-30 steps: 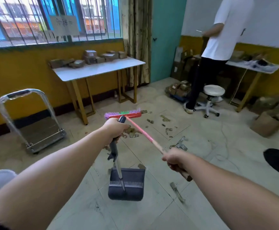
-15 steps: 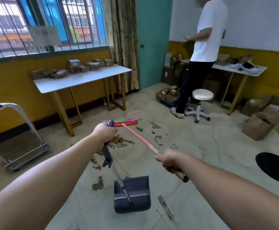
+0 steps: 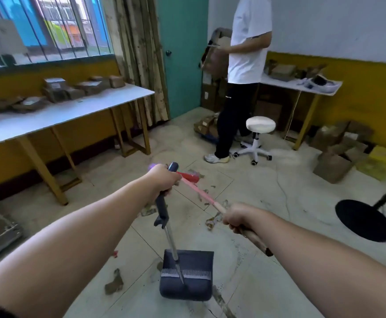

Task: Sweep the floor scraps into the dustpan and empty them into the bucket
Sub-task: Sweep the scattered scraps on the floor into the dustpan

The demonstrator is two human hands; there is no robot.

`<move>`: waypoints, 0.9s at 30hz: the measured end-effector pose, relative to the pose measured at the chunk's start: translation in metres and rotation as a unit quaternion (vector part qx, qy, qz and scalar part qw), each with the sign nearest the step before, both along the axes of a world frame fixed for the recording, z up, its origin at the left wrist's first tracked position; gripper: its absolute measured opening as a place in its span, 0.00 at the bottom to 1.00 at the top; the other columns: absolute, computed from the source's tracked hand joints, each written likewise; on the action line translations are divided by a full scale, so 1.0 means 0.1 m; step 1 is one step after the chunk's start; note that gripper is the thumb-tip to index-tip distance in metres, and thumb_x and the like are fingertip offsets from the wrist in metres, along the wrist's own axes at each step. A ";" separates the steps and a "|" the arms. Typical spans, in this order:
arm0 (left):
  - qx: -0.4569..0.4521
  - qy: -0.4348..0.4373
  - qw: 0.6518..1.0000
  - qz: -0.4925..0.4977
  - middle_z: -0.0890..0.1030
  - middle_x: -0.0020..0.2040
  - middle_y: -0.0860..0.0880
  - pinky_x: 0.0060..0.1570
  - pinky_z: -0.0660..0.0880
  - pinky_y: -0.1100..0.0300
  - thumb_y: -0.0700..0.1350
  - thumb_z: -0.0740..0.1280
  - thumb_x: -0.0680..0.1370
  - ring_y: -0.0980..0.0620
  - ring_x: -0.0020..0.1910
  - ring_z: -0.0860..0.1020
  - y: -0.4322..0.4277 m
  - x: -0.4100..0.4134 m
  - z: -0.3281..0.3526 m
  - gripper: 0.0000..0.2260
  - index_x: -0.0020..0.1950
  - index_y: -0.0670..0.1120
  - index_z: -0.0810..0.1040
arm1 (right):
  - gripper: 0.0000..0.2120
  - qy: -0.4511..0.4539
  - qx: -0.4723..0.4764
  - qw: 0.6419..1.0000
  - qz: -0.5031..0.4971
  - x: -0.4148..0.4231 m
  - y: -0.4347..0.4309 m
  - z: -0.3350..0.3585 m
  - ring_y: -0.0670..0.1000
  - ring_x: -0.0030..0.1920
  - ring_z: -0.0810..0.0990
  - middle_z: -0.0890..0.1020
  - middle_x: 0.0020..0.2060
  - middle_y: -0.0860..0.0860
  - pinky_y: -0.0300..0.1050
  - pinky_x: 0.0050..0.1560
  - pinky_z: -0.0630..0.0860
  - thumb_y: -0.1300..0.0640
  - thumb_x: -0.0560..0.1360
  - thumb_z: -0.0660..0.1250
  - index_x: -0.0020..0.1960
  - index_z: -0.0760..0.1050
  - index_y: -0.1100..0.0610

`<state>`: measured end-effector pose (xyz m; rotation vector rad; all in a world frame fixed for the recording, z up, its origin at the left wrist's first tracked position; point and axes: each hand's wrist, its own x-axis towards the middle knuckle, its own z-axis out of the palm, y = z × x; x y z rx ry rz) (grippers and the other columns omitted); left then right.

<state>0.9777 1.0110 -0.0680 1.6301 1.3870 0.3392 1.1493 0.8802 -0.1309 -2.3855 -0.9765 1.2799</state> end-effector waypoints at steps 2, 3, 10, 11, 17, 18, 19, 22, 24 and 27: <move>-0.006 0.008 1.000 -0.028 0.72 0.32 0.46 0.26 0.67 0.61 0.44 0.66 0.75 0.51 0.26 0.68 0.14 0.26 0.01 0.07 0.48 0.41 0.74 | 0.09 -0.003 -0.011 1.000 -0.023 0.22 0.04 -0.04 0.48 0.26 0.67 0.70 0.32 0.54 0.38 0.24 0.65 0.66 0.78 0.58 0.57 0.66 0.56; -0.010 0.013 0.999 -0.039 0.72 0.32 0.46 0.26 0.67 0.61 0.44 0.66 0.76 0.51 0.26 0.68 0.20 0.39 0.02 0.08 0.49 0.40 0.74 | 0.08 -0.006 -0.017 0.999 -0.045 0.34 0.06 -0.06 0.48 0.26 0.67 0.70 0.33 0.54 0.38 0.24 0.66 0.66 0.78 0.59 0.55 0.68 0.56; -0.021 0.022 0.996 -0.082 0.73 0.34 0.44 0.29 0.67 0.59 0.44 0.66 0.77 0.50 0.27 0.67 0.54 1.30 -0.07 0.09 0.49 0.38 0.74 | 0.12 -0.003 -0.048 0.994 -0.095 1.23 0.19 -0.22 0.48 0.26 0.68 0.71 0.32 0.54 0.35 0.23 0.66 0.65 0.79 0.55 0.37 0.63 0.56; -0.020 0.025 0.996 -0.082 0.73 0.34 0.44 0.29 0.67 0.59 0.44 0.66 0.77 0.50 0.28 0.68 0.58 1.44 -0.08 0.08 0.47 0.39 0.73 | 0.12 -0.015 -0.050 0.994 -0.095 1.39 0.19 -0.24 0.49 0.27 0.69 0.71 0.32 0.54 0.37 0.25 0.66 0.65 0.78 0.55 0.37 0.63 0.55; 0.002 0.053 0.996 -0.076 0.72 0.34 0.43 0.34 0.72 0.56 0.43 0.64 0.76 0.47 0.30 0.70 0.86 2.34 -0.21 0.07 0.43 0.40 0.71 | 0.13 -0.009 -0.078 0.993 -0.093 2.43 0.26 -0.31 0.48 0.29 0.66 0.70 0.33 0.54 0.40 0.31 0.64 0.64 0.80 0.53 0.43 0.64 0.47; 0.006 0.057 0.996 -0.073 0.73 0.34 0.43 0.34 0.72 0.56 0.43 0.64 0.77 0.47 0.31 0.70 0.91 2.50 -0.23 0.07 0.44 0.40 0.71 | 0.13 -0.007 -0.066 0.993 -0.101 2.63 0.28 -0.33 0.48 0.29 0.65 0.71 0.35 0.54 0.39 0.30 0.63 0.64 0.80 0.53 0.49 0.64 0.45; 0.013 0.066 0.995 -0.070 0.73 0.35 0.43 0.36 0.72 0.56 0.43 0.64 0.77 0.46 0.32 0.71 0.96 2.64 -0.26 0.07 0.45 0.39 0.72 | 0.14 -0.003 -0.051 0.992 -0.116 2.81 0.30 -0.35 0.47 0.29 0.65 0.72 0.37 0.53 0.38 0.30 0.63 0.65 0.79 0.53 0.54 0.63 0.45; 0.023 0.090 0.994 -0.054 0.73 0.37 0.42 0.39 0.70 0.55 0.44 0.64 0.78 0.46 0.34 0.71 1.10 2.95 -0.37 0.09 0.51 0.38 0.73 | 0.12 0.012 -0.048 0.988 -0.144 3.25 0.37 -0.40 0.47 0.28 0.65 0.71 0.35 0.52 0.37 0.27 0.63 0.65 0.79 0.54 0.47 0.67 0.49; 0.029 0.102 0.993 -0.041 0.73 0.37 0.43 0.39 0.70 0.55 0.44 0.63 0.78 0.46 0.35 0.72 1.21 3.10 -0.44 0.10 0.52 0.38 0.73 | 0.15 0.011 -0.064 0.987 -0.149 3.50 0.49 -0.45 0.47 0.28 0.65 0.69 0.33 0.52 0.36 0.27 0.63 0.65 0.80 0.54 0.37 0.63 0.51; 0.026 0.102 0.994 -0.019 0.73 0.38 0.42 0.39 0.70 0.54 0.44 0.63 0.78 0.45 0.36 0.72 1.37 3.21 -0.49 0.10 0.53 0.38 0.73 | 0.17 0.009 -0.072 0.986 -0.147 3.71 0.70 -0.50 0.48 0.28 0.65 0.69 0.32 0.53 0.37 0.27 0.64 0.65 0.80 0.54 0.35 0.60 0.51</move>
